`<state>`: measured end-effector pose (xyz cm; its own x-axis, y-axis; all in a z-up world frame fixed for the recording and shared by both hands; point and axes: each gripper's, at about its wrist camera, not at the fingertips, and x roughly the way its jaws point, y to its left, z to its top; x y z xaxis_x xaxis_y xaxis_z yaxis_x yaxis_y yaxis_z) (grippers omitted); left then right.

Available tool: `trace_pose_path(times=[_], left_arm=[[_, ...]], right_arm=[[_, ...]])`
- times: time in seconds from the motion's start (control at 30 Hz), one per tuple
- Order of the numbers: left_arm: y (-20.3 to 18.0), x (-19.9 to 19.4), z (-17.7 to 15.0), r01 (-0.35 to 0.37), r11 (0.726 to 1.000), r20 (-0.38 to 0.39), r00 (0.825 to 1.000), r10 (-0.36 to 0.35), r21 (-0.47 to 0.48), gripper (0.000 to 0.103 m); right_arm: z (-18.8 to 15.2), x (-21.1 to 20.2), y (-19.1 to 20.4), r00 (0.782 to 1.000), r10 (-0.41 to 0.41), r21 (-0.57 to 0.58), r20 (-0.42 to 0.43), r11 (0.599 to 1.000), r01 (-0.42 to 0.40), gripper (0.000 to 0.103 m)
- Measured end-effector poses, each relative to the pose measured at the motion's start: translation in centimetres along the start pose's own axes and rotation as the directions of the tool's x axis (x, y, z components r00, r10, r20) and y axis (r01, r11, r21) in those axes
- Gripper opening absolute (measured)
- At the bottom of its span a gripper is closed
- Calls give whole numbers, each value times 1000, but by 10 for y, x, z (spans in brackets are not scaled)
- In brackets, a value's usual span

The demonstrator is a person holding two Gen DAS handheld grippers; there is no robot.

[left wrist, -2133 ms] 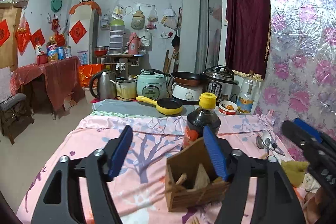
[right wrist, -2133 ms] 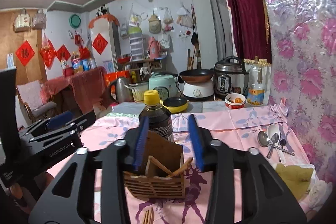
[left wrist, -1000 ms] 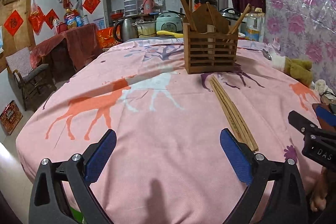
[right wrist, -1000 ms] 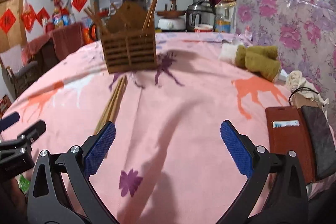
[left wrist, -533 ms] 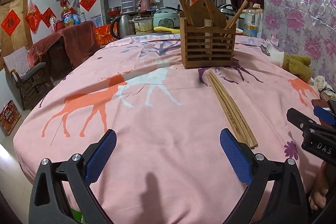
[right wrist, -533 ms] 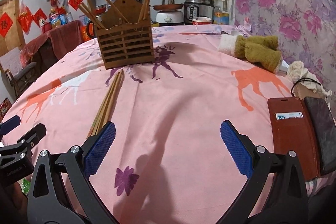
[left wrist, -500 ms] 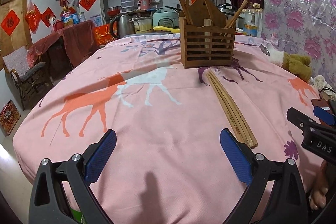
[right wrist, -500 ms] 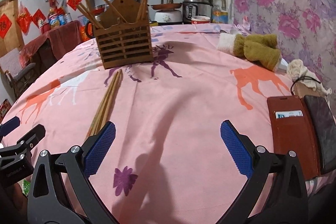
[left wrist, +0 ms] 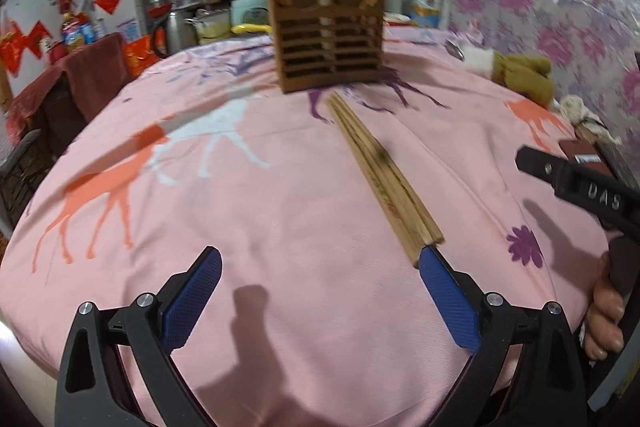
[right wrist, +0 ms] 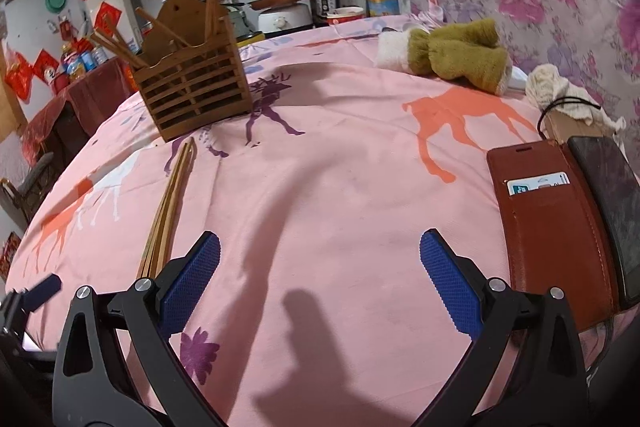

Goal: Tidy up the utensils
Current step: 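Move both open grippers back down to the remaining chopstick bundle, then close the left gripper on a loose chopstick while the right gripper grasps another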

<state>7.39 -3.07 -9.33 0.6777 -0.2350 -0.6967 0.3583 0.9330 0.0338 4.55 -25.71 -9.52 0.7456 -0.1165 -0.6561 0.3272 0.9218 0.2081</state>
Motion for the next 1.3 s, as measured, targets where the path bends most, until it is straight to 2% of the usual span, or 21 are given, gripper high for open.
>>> trace_pose_path(times=[0.3, 0.4, 0.5, 0.6, 0.67, 0.8, 0.87, 0.97, 1.07, 1.13, 1.17, 1.23, 1.27, 1.3], left_arm=[[-8, 12, -2, 55, 998, -52, 997, -54, 30, 97], [-8, 18, -1, 26, 999, -57, 998, -24, 36, 97], [16, 18, 3, -73, 996, -41, 997, 71, -57, 97], [48, 13, 3, -55, 981, -28, 998, 51, -184, 97], [58, 10, 2, -55, 975, -18, 998, 52, -214, 97], [46, 6, 1, -28, 987, 5, 1000, 29, -160, 97], [30, 2, 1, -16, 996, 26, 999, 18, -84, 97], [9, 12, 2, -23, 1000, -1, 1000, 23, 3, 96], [6, 23, 7, 0, 1000, -24, 1000, 0, 9, 73], [7, 25, 10, 17, 1000, -27, 999, -17, 1, 49], [6, 25, 11, 27, 1000, -25, 999, -27, -3, 43], [5, 26, 10, 28, 1000, -20, 999, -28, 5, 16], [6, 24, 9, 14, 1000, -20, 1000, -14, 0, 9], [8, 25, 9, 4, 1000, -24, 1000, -5, -11, 7]], right_arm=[[0, 0, 0, 1000, -3, -2, -1, 1000, 3, 96], [0, 1, 0, 1000, -4, -2, -4, 1000, 4, 96], [0, 1, -1, 1000, -3, 3, -4, 1000, 3, 96], [0, 1, -1, 1000, -1, -1, -3, 1000, 1, 96], [0, 0, 0, 1000, 0, -6, 0, 1000, 0, 96], [-1, 1, 2, 1000, 1, -13, 0, 1000, -1, 96], [-1, 2, 2, 1000, 0, -14, -2, 1000, 0, 96], [-2, 2, 3, 1000, 1, -13, -4, 1000, -1, 96], [-2, 2, 3, 1000, 0, -17, 1, 1000, 0, 96], [-2, 2, 4, 1000, 2, -24, 2, 1000, -2, 96], [-2, 2, 5, 1000, 3, -28, 2, 1000, -3, 96], [-3, 2, 6, 1000, 5, -32, 5, 999, -5, 96], [-2, 1, 6, 1000, 6, -33, 7, 999, -6, 96], [-2, 0, 7, 1000, 7, -36, 10, 999, -7, 96]])
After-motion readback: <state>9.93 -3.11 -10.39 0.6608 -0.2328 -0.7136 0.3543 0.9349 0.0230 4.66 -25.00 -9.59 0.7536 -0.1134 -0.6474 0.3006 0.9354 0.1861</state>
